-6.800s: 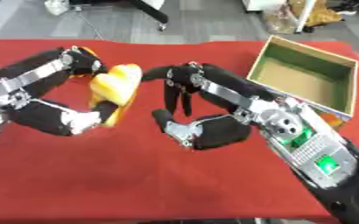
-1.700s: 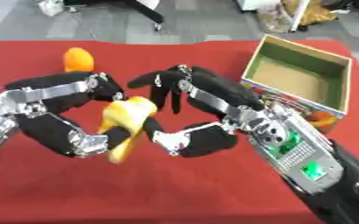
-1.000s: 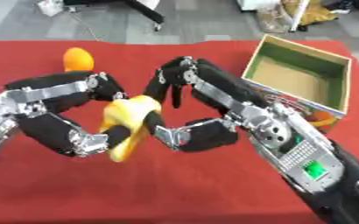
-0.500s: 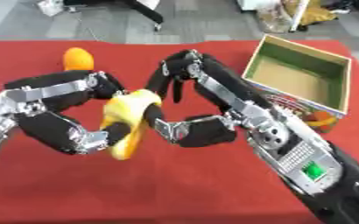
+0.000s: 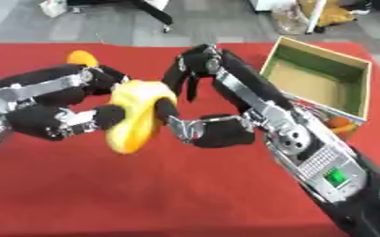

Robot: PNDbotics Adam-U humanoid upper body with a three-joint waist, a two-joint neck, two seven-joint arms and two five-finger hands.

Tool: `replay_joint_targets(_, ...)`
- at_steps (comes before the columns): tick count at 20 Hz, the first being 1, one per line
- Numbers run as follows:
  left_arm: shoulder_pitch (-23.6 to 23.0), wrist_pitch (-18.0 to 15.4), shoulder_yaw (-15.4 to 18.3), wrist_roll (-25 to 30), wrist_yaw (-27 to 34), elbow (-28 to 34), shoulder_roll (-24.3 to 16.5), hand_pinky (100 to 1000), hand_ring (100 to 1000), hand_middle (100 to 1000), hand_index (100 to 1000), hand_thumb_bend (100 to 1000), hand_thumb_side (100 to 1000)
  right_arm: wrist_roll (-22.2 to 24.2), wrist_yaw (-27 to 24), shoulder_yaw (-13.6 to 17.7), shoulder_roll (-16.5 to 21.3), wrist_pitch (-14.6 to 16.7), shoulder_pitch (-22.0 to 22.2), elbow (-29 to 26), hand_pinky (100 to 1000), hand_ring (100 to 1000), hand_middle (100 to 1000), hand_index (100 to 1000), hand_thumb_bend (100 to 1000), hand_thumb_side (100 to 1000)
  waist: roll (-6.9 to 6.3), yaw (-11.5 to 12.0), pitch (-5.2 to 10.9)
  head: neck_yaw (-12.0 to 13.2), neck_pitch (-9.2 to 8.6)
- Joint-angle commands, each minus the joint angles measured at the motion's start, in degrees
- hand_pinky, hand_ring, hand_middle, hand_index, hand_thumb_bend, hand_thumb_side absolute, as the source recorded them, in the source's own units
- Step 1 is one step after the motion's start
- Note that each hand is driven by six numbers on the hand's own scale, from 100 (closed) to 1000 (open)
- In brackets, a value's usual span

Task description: Pick up the objects with one hand, pass them to the other hand, and then place them into the box on the other side of the table.

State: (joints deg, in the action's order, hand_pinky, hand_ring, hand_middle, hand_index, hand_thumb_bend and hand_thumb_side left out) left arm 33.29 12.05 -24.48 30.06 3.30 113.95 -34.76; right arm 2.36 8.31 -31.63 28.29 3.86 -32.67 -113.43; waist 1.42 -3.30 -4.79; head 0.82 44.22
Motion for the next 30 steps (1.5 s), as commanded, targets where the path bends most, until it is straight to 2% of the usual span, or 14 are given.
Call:
replay_joint_targets(1,2.05,0.35,2.18,-1.3,-1.96,0.64,-2.5,906,767,733,794,340,780,-0.14,-0.28,0.96,1.49,0.0,-0.54,-1.16,399,540,420,328,100,248,0.42,-0.25,1.45,-0.15,-0.11)
replay_joint_targets(5,3.34,0.91,3.77,-2.35,-3.09,0.56,-3.56,922,799,769,818,364,789,-0.33,-0.36,1.27,1.65,0.0,-0.33,-1.16,400,540,420,328,100,246,0.63,-0.59,1.4,-0.18,-0.11)
replay_joint_targets(10,3.43,-0.3,7.39,-6.04,-3.99,-0.04,-4.77,923,812,786,830,377,775,-1.67,-0.31,2.72,3.04,-0.11,0.69,-1.16,403,540,421,328,100,238,0.74,-0.6,1.38,-0.52,-0.11)
replay_joint_targets(14,2.08,-0.42,10.94,-11.94,-2.79,0.19,-6.49,910,786,760,817,322,744,-4.03,-0.29,5.36,6.85,-0.52,3.27,-1.16,402,540,419,328,100,241,0.74,-0.27,1.32,-0.74,-0.11)
replay_joint_targets(18,-1.05,-1.12,14.2,-18.64,-1.11,0.62,-8.27,903,766,738,801,298,714,-8.31,-0.05,9.77,12.19,-1.97,8.42,-1.16,404,541,421,328,100,225,0.8,0.11,1.14,-1.13,-0.11)
replay_joint_targets(21,-3.98,-2.85,15.92,-22.31,0.13,0.64,-8.75,898,749,718,786,269,700,-11.67,1.84,13.76,15.84,-4.56,12.22,-1.16,410,541,422,328,100,193,0.8,0.37,0.99,-1.96,-0.11)
replay_joint_targets(24,-6.41,-4.7,16.68,-24.59,0.94,0.64,-8.67,896,745,712,780,254,694,-14.29,4.11,17.13,18.65,-8.53,14.64,-1.16,416,541,425,329,100,164,0.72,0.65,0.91,-2.84,-0.11)
replay_joint_targets(25,-7.12,-5.3,16.89,-25.1,1.06,0.64,-8.49,896,742,707,777,247,690,-14.87,4.93,18.14,19.45,-10.22,15.15,-1.16,420,541,426,329,100,147,0.69,0.7,0.89,-3.06,-0.11)
replay_joint_targets(28,-9.01,-7.18,17.46,-26.31,1.25,0.64,-7.53,895,738,702,773,230,685,-15.99,6.26,20.46,20.93,-16.05,15.84,-0.6,414,541,427,331,100,168,0.51,0.95,0.85,-3.82,-0.11)
replay_joint_targets(30,-10.32,-8.23,17.81,-26.93,0.98,0.64,-6.51,894,732,694,770,215,685,-17.28,6.39,21.53,21.22,-19.03,15.19,2.22,414,541,424,328,100,161,0.3,1.21,0.83,-4.65,-0.11)
